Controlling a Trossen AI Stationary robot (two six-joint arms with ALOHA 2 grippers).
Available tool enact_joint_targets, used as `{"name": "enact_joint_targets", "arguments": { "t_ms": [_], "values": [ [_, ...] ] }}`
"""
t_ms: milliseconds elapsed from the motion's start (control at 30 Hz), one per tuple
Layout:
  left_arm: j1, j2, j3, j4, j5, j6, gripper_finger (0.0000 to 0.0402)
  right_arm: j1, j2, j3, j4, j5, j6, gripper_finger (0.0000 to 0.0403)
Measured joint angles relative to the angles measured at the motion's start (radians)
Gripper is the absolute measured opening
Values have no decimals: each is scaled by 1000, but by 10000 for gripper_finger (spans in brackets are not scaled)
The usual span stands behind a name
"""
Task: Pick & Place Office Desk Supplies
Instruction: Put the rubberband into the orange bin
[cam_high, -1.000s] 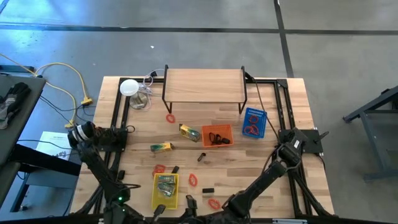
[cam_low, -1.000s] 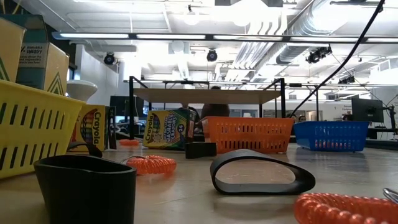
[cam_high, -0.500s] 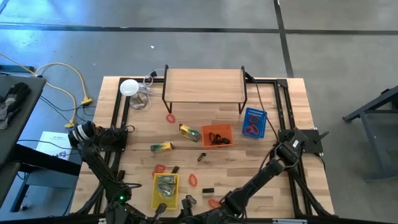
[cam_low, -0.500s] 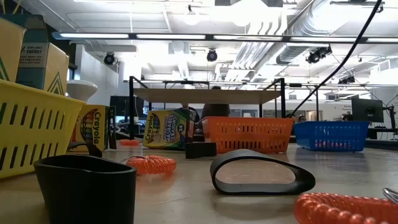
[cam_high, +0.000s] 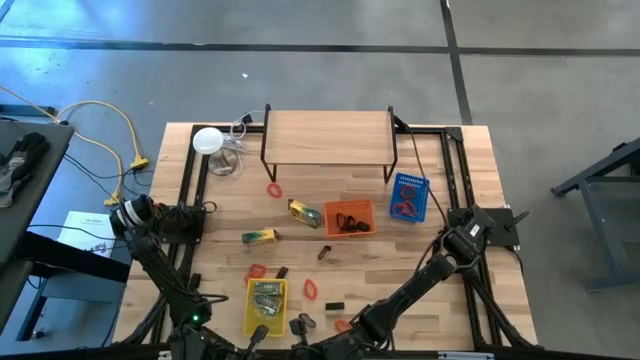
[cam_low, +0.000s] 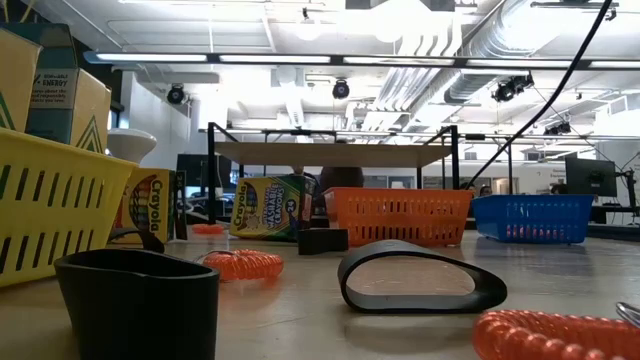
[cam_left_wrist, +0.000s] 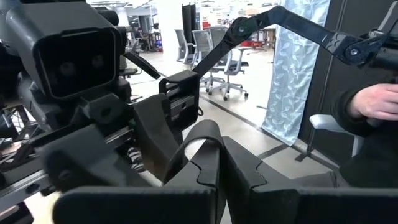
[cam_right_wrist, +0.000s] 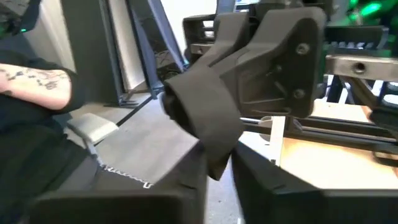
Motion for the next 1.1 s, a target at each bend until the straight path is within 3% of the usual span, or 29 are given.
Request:
{"name": "enact_joint_targets", "arguments": {
  "t_ms": [100,367,667,867,967,1100],
  "values": [
    [0,0,0,0,0,0,1,-2,0,0,0,-18,-4,11],
    [0,0,0,-58,2,0,7,-4,0,0,-6,-15,-4,4],
    [-7,-1,0,-72,-3,26,81,-4,0,0,-7,-15,-4,3],
    [-28,-1,0,-77,-65,56,117,18,-1,0,-31,-12,-1,3],
    [-40,-1,0,-76,-70,56,119,39,-2,0,-56,41,0,3],
    [-59,-1,0,-76,-72,55,120,70,-5,0,-124,208,2,3]
  ]
}}
